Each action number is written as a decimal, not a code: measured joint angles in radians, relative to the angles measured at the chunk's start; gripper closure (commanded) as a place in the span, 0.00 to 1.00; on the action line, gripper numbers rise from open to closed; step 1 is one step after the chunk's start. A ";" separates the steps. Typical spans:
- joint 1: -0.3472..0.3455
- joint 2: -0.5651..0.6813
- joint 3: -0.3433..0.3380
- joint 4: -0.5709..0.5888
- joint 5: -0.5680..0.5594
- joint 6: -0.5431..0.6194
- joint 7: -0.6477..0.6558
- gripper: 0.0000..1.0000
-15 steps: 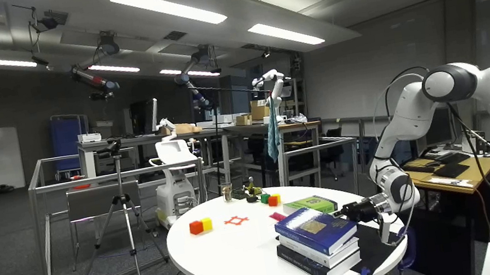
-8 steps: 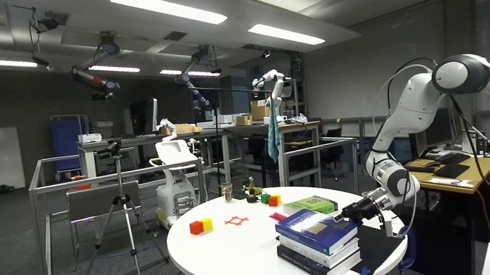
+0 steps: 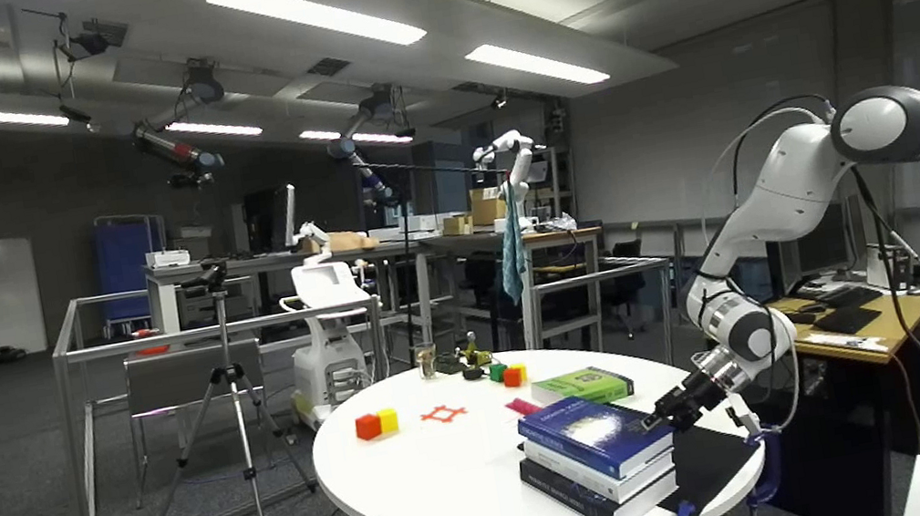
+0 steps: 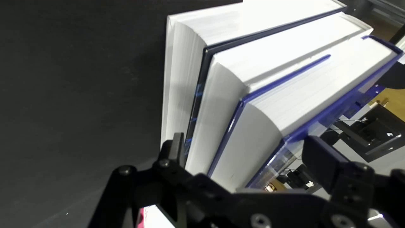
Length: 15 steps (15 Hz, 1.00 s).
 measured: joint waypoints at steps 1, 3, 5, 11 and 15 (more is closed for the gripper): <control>0.001 -0.011 0.006 -0.007 -0.001 0.020 0.000 0.00; 0.002 -0.033 0.019 -0.025 -0.003 0.054 0.001 0.00; 0.002 -0.056 0.034 -0.044 -0.008 0.087 0.001 0.00; 0.005 -0.162 0.094 -0.106 -0.036 0.118 0.014 0.00; 0.006 -0.253 0.127 -0.136 -0.066 0.142 0.054 0.00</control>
